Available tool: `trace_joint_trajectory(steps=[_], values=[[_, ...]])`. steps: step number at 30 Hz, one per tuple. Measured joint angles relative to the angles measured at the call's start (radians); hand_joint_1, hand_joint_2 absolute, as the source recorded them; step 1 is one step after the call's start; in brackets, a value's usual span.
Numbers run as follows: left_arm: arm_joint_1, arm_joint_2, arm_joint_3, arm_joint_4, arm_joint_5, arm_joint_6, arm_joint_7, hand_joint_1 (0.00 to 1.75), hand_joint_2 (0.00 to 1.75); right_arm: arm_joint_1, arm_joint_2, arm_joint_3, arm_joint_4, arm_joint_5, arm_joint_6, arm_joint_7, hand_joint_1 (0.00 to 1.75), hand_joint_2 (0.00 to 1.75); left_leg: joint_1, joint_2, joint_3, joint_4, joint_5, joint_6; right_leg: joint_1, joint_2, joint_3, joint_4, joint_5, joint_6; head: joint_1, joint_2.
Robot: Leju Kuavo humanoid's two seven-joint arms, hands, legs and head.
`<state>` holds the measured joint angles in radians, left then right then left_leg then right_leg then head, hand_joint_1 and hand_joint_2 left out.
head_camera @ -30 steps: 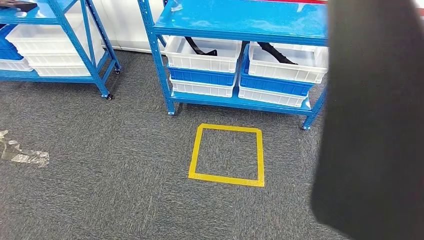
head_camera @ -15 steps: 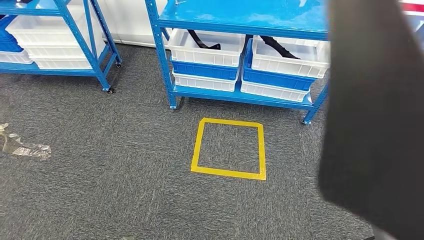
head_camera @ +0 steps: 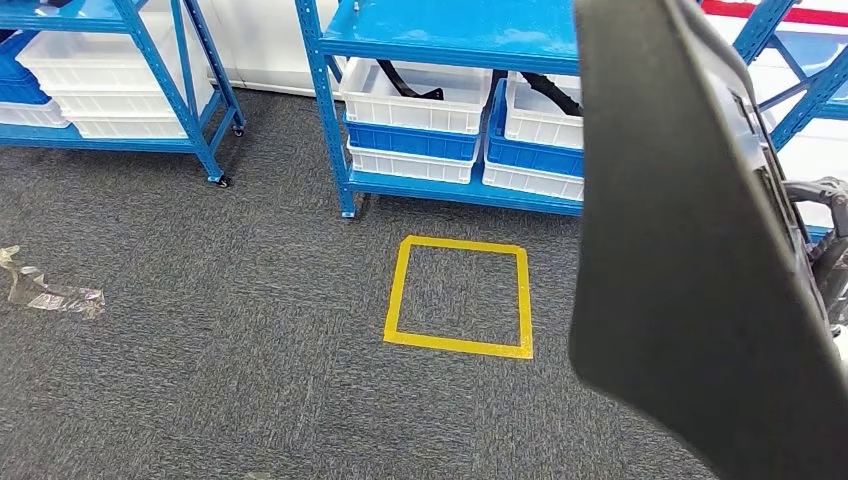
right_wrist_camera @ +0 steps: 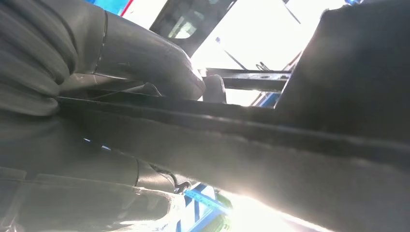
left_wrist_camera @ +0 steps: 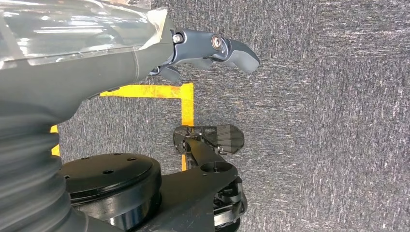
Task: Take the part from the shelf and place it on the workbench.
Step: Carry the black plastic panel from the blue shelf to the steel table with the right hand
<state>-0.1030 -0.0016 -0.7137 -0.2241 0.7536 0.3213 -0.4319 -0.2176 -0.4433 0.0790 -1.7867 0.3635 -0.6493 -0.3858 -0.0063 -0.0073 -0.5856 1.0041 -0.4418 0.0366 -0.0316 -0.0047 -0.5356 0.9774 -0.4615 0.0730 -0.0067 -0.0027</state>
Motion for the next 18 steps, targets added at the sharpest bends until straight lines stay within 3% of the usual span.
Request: trace_joint_trajectory(steps=[2,4,5,8,9,10,11,13,14,16,18], values=[[0.000,0.001,0.000,0.000,-0.003,-0.004,-0.001,0.00,1.75,0.014,0.000,0.000,0.000,0.018,-0.010,0.005,1.75,1.75,-0.003,-0.001,-0.002,0.000,0.001,0.005,-0.004,-0.001,0.003,-0.007,0.005,0.008,-0.001,0.000],[0.000,0.002,0.000,0.000,-0.008,-0.008,-0.003,0.00,1.75,0.029,-0.001,-0.002,-0.002,0.035,-0.019,0.011,1.75,1.75,0.003,-0.002,0.007,-0.022,0.012,0.019,-0.006,-0.002,0.003,-0.008,0.005,0.015,0.000,0.000],[-0.001,0.002,0.000,-0.001,-0.011,-0.008,-0.003,0.00,1.75,0.035,-0.002,-0.005,-0.004,0.040,-0.022,0.013,1.75,1.75,0.007,-0.003,0.013,-0.038,0.021,0.026,-0.004,-0.001,-0.007,0.012,-0.009,0.012,0.001,0.000],[-0.001,0.002,-0.001,-0.001,-0.018,-0.010,-0.003,0.00,1.75,0.062,-0.004,-0.010,-0.010,0.051,-0.026,0.022,1.75,1.75,0.010,-0.011,0.015,-0.054,0.035,0.032,-0.003,0.001,-0.088,0.187,-0.094,-0.005,0.004,0.000],[0.000,0.001,-0.001,-0.001,-0.020,-0.010,-0.003,0.00,1.75,0.073,-0.003,-0.012,-0.012,0.053,-0.027,0.026,1.75,1.75,0.011,-0.018,0.011,-0.053,0.036,0.030,-0.004,0.002,-0.113,0.244,-0.114,-0.005,0.005,0.000],[0.001,0.001,-0.002,-0.001,-0.020,-0.010,-0.002,0.00,1.75,0.084,-0.003,-0.014,-0.014,0.055,-0.027,0.029,1.75,1.75,0.012,-0.025,0.009,-0.052,0.038,0.026,-0.006,0.002,-0.121,0.265,-0.119,0.001,0.004,0.000],[0.001,0.001,-0.002,-0.001,-0.021,-0.011,-0.002,0.00,1.75,0.092,-0.003,-0.017,-0.017,0.056,-0.027,0.032,1.75,1.75,0.015,-0.033,0.006,-0.050,0.039,0.021,-0.009,0.002,-0.111,0.250,-0.108,0.011,0.005,0.000],[0.002,0.001,-0.003,-0.001,-0.023,-0.012,-0.002,0.00,1.75,0.098,-0.003,-0.023,-0.024,0.057,-0.027,0.035,1.75,1.75,0.022,-0.051,-0.002,-0.036,0.037,0.005,-0.021,0.014,-0.043,0.125,-0.062,0.037,0.005,0.000],[0.002,0.003,-0.004,-0.001,-0.024,-0.012,-0.002,0.00,1.75,0.099,-0.002,-0.026,-0.027,0.058,-0.027,0.036,1.75,1.75,0.024,-0.060,-0.008,-0.026,0.034,-0.005,-0.024,0.026,-0.012,0.066,-0.045,0.043,0.008,0.000],[0.003,0.006,-0.004,-0.001,-0.028,-0.015,-0.002,0.00,1.75,0.104,0.000,-0.033,-0.035,0.060,-0.027,0.041,1.75,1.75,0.023,-0.075,-0.021,-0.011,0.031,-0.022,-0.023,0.041,0.013,0.020,-0.036,0.030,0.010,0.000],[0.006,0.008,-0.007,-0.001,-0.031,-0.016,-0.002,0.00,1.75,0.113,0.001,-0.039,-0.044,0.063,-0.027,0.045,1.75,1.75,0.024,-0.086,-0.030,-0.008,0.036,-0.032,-0.019,0.028,0.007,0.033,-0.034,0.004,0.009,0.000]])
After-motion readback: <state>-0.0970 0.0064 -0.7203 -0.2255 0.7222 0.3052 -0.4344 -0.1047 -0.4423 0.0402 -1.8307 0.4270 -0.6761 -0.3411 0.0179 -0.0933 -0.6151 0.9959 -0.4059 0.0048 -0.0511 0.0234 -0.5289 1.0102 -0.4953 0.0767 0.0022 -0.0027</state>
